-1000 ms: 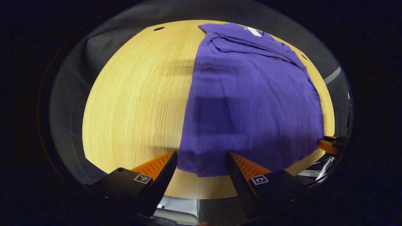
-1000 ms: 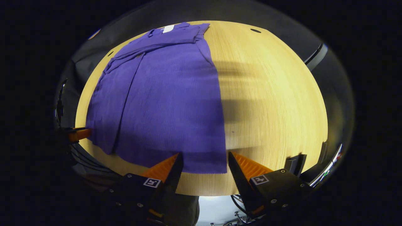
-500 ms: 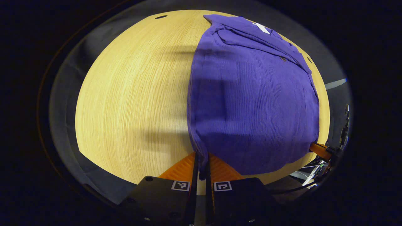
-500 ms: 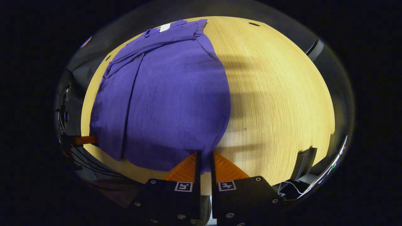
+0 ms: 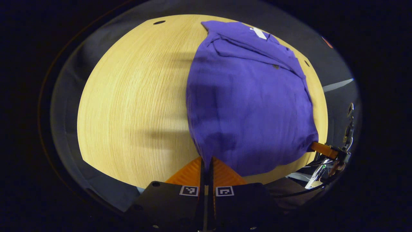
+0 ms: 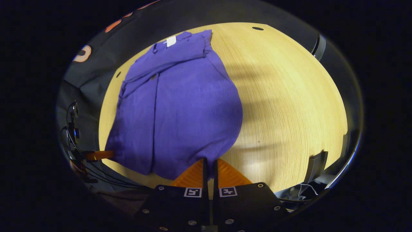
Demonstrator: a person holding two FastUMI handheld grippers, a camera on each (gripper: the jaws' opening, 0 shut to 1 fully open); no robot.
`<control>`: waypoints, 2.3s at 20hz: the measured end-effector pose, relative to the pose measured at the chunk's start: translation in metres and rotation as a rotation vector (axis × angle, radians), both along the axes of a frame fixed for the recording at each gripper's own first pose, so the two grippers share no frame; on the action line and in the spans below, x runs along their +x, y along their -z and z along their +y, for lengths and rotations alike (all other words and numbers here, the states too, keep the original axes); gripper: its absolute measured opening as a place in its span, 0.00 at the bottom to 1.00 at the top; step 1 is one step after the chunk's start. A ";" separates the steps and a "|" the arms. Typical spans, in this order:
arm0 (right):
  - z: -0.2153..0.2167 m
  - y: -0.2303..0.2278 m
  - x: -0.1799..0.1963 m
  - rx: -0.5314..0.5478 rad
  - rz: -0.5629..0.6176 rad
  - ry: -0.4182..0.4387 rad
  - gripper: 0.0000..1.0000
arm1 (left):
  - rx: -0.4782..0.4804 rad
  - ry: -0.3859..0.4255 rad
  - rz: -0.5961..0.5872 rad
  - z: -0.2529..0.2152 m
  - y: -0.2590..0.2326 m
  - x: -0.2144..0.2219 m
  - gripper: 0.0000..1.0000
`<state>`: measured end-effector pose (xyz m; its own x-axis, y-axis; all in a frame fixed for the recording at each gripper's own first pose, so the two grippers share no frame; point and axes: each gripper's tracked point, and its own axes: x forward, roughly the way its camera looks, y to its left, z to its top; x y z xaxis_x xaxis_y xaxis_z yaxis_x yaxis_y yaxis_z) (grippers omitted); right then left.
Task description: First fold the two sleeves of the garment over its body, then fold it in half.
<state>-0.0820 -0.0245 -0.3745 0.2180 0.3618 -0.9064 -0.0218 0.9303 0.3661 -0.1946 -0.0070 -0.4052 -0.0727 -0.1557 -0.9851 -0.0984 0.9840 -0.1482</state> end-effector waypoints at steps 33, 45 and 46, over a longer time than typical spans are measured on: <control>0.021 -0.129 0.317 0.057 -0.378 -0.034 0.04 | 0.057 0.211 -0.308 0.012 -0.058 0.372 0.05; 0.043 -0.116 0.442 0.045 -0.408 -0.037 0.05 | 0.203 0.399 -0.468 0.011 -0.049 0.510 0.05; 0.044 -0.119 0.455 0.063 -0.430 0.013 0.07 | 0.246 0.391 -0.522 0.017 -0.052 0.524 0.05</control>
<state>0.3734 0.0192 -0.2560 0.5754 0.4087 -0.7085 -0.1734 0.9075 0.3827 0.3294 0.0097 -0.3531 0.4149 0.0172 -0.9097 0.2939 0.9437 0.1519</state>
